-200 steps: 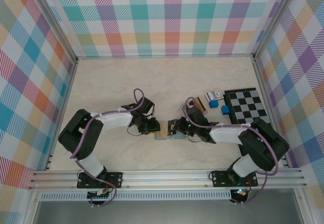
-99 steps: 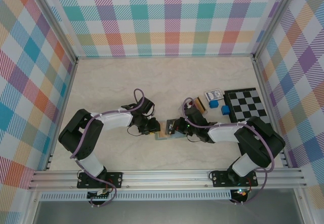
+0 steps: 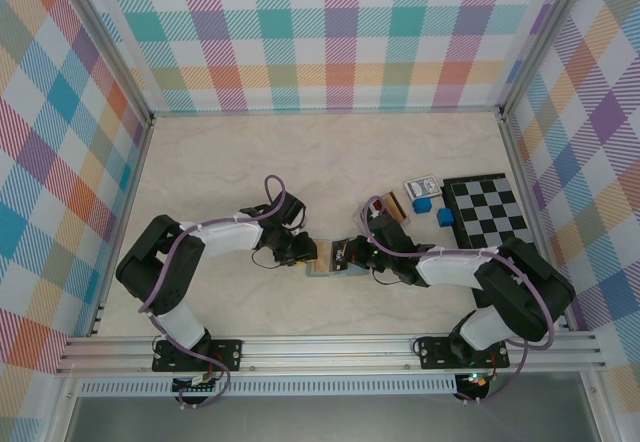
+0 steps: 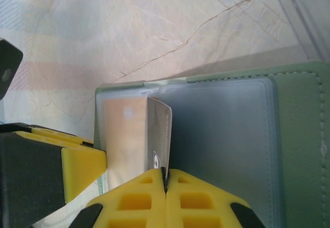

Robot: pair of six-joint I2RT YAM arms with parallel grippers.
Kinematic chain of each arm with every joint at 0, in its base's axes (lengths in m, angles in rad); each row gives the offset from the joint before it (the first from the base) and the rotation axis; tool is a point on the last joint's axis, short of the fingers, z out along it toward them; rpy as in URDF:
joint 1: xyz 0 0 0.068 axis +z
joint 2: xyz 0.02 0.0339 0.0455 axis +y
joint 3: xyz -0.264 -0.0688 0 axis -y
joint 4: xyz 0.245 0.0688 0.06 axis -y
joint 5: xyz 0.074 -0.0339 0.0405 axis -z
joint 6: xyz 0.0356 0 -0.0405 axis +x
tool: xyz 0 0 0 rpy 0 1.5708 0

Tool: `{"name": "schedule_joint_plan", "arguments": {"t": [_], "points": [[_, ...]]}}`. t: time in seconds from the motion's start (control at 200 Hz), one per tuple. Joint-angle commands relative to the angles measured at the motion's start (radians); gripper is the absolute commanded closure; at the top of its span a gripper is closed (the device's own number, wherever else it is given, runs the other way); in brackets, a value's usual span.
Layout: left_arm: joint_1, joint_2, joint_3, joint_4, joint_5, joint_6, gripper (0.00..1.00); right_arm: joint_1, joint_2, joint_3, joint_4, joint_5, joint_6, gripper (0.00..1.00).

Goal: Put the credit cards into the card holder
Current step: Insert the credit card into the card slot.

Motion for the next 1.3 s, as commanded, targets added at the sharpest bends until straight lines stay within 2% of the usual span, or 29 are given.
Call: {"name": "schedule_joint_plan", "arguments": {"t": [0.0, 0.13, 0.28, 0.415, 0.53, 0.655, 0.725, 0.845, 0.95, 1.055, 1.24, 1.3], "points": [[-0.016, 0.038, 0.001, -0.003, -0.01, -0.019, 0.77, 0.011, 0.011, -0.027, -0.074, -0.079, -0.041, 0.98], [-0.016, 0.043, -0.002, 0.01, 0.006, -0.024, 0.77, 0.012, 0.092, 0.009, -0.004, -0.122, -0.016, 0.98], [-0.016, 0.031, -0.014, 0.014, 0.004, -0.034, 0.77, 0.013, 0.109, 0.019, 0.021, -0.068, 0.024, 0.96], [-0.017, 0.026, -0.017, 0.015, 0.001, -0.038, 0.76, 0.016, 0.138, 0.073, 0.014, -0.151, -0.01, 0.94], [-0.017, 0.033, -0.008, 0.011, -0.002, -0.032, 0.77, 0.018, 0.163, 0.118, -0.047, -0.19, -0.047, 0.93], [-0.017, 0.031, -0.008, 0.01, -0.007, -0.032, 0.76, 0.018, 0.165, 0.131, -0.08, -0.203, -0.067, 0.87], [-0.017, 0.027, -0.008, 0.004, -0.014, -0.03, 0.76, 0.016, 0.148, 0.15, -0.153, -0.176, -0.086, 0.83], [-0.017, 0.023, -0.01, -0.006, -0.021, -0.023, 0.76, 0.006, 0.11, 0.196, -0.323, -0.106, -0.139, 0.71], [-0.017, 0.025, -0.013, -0.002, -0.018, -0.02, 0.76, -0.002, 0.111, 0.223, -0.395, -0.078, -0.153, 0.67], [-0.016, 0.027, -0.012, 0.004, -0.012, -0.019, 0.76, -0.002, 0.144, 0.241, -0.396, -0.092, -0.152, 0.71], [-0.016, 0.027, -0.012, 0.009, -0.003, -0.019, 0.76, -0.003, 0.204, 0.267, -0.331, -0.152, -0.144, 0.9], [-0.017, 0.026, -0.012, 0.014, 0.0, -0.02, 0.76, -0.001, 0.215, 0.28, -0.314, -0.18, -0.149, 0.92]]}}
